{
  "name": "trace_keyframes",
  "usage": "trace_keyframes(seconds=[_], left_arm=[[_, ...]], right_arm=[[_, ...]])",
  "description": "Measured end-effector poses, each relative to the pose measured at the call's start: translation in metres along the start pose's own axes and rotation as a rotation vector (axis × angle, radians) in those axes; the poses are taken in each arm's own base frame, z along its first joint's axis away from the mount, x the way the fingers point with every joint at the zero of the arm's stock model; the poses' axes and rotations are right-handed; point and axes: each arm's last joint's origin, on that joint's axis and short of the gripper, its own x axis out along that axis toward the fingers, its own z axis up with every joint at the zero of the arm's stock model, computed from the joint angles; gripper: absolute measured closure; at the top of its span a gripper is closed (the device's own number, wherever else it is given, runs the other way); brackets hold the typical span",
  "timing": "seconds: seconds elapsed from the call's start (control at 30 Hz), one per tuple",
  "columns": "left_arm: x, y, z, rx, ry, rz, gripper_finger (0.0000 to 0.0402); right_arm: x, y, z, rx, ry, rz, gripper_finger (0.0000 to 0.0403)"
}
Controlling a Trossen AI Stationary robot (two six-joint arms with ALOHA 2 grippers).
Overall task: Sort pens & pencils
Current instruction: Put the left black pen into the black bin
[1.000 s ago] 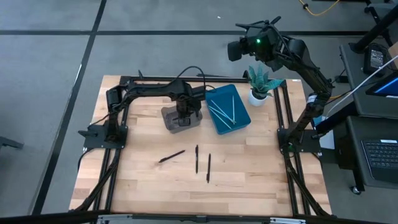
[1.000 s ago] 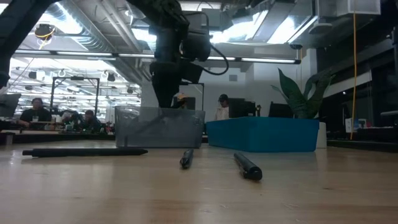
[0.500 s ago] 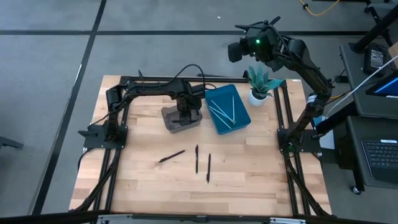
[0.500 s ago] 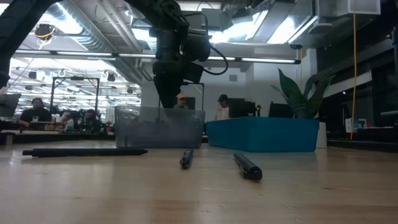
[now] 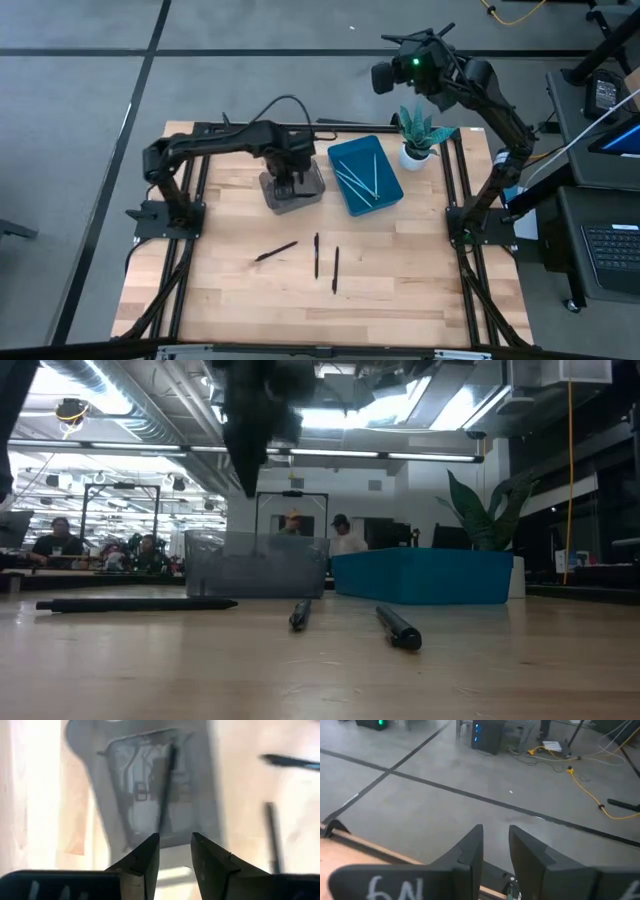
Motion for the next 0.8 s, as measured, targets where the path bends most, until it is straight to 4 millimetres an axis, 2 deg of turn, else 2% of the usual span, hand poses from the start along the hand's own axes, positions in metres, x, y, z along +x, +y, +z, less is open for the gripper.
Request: trace_keyframes(seconds=[0.13, 0.33, 0.47, 0.8], left_arm=[[-0.019, -0.030, -0.008, 0.049, -0.046, 0.012, 0.0297], [-0.018, -0.079, -0.014, 0.094, -0.026, 0.010, 0.0297], [-0.001, -0.101, -0.019, 0.071, -0.026, -0.005, 0.0297], [0.058, -0.132, -0.045, -0.087, 0.038, -0.089, 0.0296]], right_arm=[[0.008, -0.008, 0.004, 0.029, 0.007, 0.014, 0.0308], [0.017, -0.017, 0.006, 0.050, 0.037, 0.045, 0.0308], [0.019, -0.018, 0.007, 0.033, 0.047, 0.064, 0.0308], [0.018, -0.016, 0.006, 0.029, 0.071, 0.139, 0.0308]])
